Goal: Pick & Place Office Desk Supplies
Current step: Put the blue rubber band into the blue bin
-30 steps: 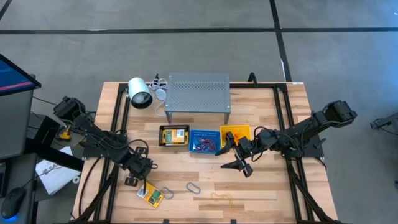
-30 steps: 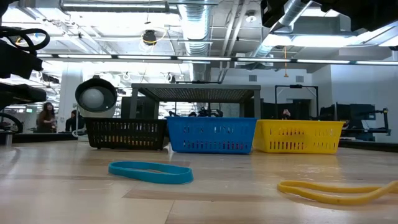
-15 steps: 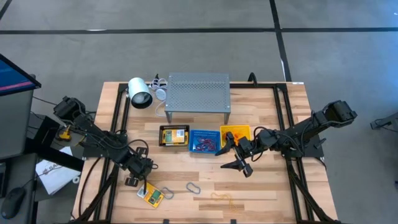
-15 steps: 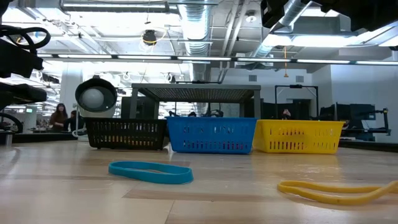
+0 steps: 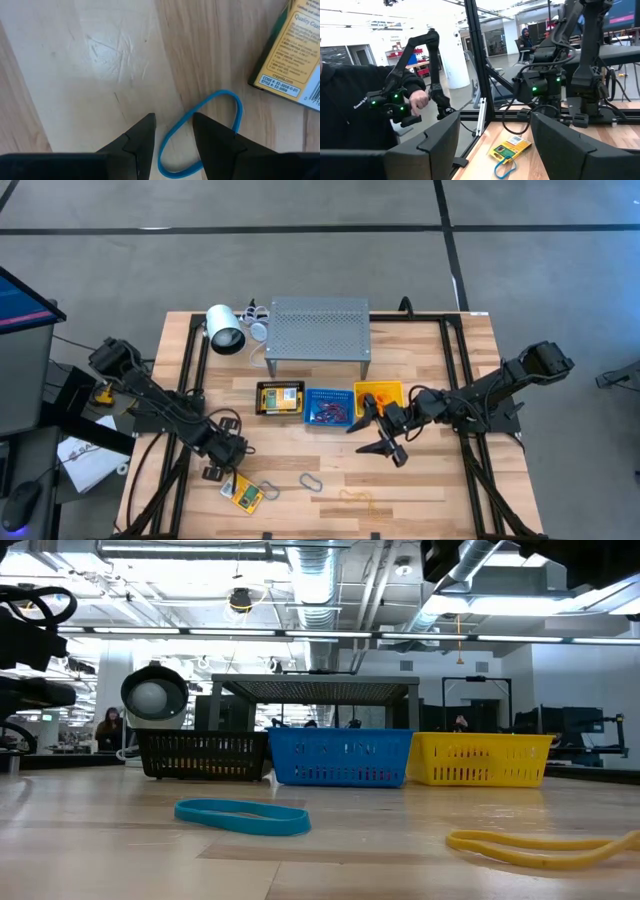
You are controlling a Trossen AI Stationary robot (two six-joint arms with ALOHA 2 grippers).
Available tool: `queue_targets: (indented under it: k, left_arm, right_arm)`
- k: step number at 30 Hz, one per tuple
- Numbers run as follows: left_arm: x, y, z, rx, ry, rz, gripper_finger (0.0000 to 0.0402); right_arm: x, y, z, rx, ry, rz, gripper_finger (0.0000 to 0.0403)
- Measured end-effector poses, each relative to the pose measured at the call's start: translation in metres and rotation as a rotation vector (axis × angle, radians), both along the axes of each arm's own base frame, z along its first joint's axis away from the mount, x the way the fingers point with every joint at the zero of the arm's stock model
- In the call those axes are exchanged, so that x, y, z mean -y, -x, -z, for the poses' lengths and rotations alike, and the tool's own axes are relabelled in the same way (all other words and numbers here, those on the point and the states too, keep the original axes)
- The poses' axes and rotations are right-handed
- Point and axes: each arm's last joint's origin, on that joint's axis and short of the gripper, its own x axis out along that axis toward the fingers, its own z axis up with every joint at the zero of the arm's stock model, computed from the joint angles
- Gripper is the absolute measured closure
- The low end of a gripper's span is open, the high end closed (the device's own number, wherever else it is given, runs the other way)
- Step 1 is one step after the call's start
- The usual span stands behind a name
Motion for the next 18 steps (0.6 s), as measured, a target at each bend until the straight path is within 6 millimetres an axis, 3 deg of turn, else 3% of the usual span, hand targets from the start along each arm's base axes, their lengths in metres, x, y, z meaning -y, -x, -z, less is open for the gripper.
queue_targets:
  k: [9,18]
  left_arm:
    - [-0.0008,0.0006,-0.0051,0.034,0.021,-0.002,0.0282]
    - [-0.0007,0.0004,-0.0049,0.032,0.026,-0.009,0.0356]
  right_arm:
    - [-0.0018,0.0006,-0.0001,0.0,0.0,-0.007,0.0163]
    - [-0.0018,0.0006,-0.0001,0.0,0.0,-0.007,0.0163]
